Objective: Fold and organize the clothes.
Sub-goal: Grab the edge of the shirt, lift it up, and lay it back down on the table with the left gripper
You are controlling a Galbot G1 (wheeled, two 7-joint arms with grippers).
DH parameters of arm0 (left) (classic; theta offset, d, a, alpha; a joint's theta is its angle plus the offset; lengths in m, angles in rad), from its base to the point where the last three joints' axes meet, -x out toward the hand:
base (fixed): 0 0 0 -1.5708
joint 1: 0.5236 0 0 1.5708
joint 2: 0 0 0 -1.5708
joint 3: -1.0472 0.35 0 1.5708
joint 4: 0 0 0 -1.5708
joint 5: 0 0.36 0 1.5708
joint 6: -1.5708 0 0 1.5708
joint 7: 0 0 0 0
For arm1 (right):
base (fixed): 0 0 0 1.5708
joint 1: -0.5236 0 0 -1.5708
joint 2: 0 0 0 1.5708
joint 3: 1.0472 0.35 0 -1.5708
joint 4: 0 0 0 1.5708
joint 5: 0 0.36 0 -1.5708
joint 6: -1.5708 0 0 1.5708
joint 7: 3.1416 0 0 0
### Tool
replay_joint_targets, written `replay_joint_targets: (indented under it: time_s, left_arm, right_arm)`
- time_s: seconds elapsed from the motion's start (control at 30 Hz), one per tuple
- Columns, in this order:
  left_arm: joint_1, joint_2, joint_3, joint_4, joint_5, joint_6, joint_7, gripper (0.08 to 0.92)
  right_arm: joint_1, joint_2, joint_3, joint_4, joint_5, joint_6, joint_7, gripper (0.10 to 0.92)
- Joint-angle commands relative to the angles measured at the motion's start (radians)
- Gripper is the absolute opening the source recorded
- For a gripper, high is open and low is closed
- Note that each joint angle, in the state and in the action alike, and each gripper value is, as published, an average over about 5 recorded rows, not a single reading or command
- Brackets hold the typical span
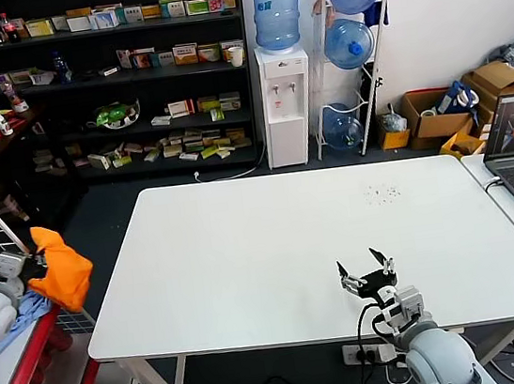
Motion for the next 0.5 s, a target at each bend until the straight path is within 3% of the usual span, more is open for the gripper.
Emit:
replay_joint_targets:
  time_s: [0.03,0.37,0.5]
  left_arm:
    - [0.005,-0.168,0.036,-0.117,-0.075,0.019,-0.121,0.133]
    - [0.039,-0.230,0.070,-0.346,-0.266,0.063,-0.261,0.133]
    - [0.038,-0.313,0.108,-0.370,-0.303,0.061,-0.300,0.133]
  right_arm:
    - [-0.012,0.008,0.005,0.007,-0.008,-0.003,0.002,0.823]
    - [-0.033,0.006,0.033,-0.001,-0.022,0.001,-0.002,0.823]
    - [-0.036,0.001,0.046,-0.005,-0.029,0.009,-0.008,0.823]
